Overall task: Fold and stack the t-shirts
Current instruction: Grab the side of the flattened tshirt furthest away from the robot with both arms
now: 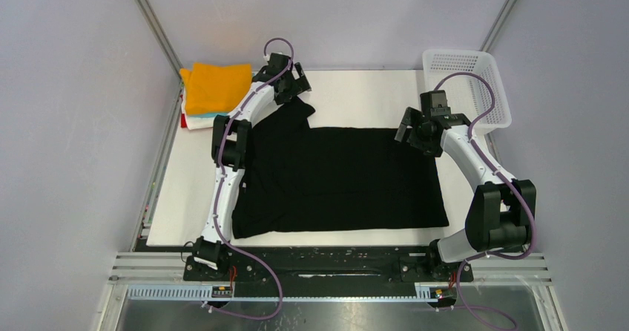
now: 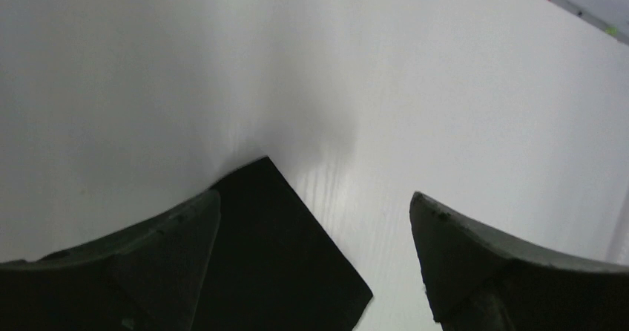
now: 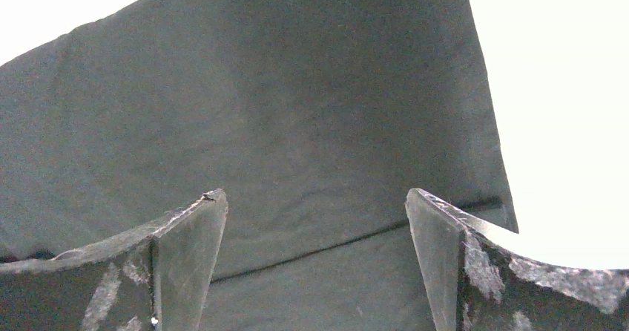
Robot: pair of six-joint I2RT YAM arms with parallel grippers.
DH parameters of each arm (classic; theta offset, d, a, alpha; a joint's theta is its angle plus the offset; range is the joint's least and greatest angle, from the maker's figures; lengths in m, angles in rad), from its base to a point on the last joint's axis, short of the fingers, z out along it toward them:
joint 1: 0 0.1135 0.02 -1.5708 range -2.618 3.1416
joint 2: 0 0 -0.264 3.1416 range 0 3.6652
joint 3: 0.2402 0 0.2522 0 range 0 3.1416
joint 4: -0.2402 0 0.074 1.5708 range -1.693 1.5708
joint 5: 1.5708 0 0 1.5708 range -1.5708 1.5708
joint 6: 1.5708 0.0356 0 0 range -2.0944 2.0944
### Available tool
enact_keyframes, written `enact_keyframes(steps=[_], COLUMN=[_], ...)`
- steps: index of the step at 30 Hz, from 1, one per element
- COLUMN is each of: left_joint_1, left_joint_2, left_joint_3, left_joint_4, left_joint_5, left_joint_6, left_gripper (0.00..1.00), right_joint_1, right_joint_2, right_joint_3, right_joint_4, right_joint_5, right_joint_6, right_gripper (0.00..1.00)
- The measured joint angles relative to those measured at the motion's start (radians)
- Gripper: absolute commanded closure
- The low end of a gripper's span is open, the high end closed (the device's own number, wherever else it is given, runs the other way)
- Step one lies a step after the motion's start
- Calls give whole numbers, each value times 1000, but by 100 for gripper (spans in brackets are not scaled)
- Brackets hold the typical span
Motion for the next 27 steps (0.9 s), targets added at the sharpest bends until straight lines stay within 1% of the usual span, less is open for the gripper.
enact_keyframes(steps=[1, 8, 10, 13, 15, 17, 19, 22, 25, 27], left_joint_1=[0, 2, 2, 1, -2, -5, -10, -15, -14, -14], left_joint_2=[0, 6, 6, 1, -5, -12, -17, -18, -19, -19], left_joint_3=[2, 33, 34, 35, 35, 35, 35, 35, 35, 35], left_joint_4=[-7, -97, -123, -164, -201, -245, -283, -316, -342, -351], left_joint_5=[0, 14, 14, 8, -15, -52, -86, -123, -153, -166], left_joint_6=[-13, -54, -48, -14, 10, 36, 58, 89, 108, 115], left_gripper=[1, 25, 30, 33, 35, 40, 45, 57, 63, 75], right_joint_1=[-1, -4, -4, -5, -5, -5, -5, -5, -5, -5], right_joint_2=[0, 1, 1, 1, 1, 1, 1, 1, 9, 35], right_joint_3=[0, 0, 0, 0, 0, 0, 0, 0, 3, 25], right_joint_4=[-2, -6, -7, -7, -7, -8, -7, -6, -7, -9], right_joint_5=[0, 0, 0, 2, 6, 8, 8, 8, 17, 20], right_joint_6=[-1, -2, -3, -3, -5, -6, -6, -6, -5, -5], right_gripper=[1, 0, 1, 0, 1, 0, 1, 1, 1, 1])
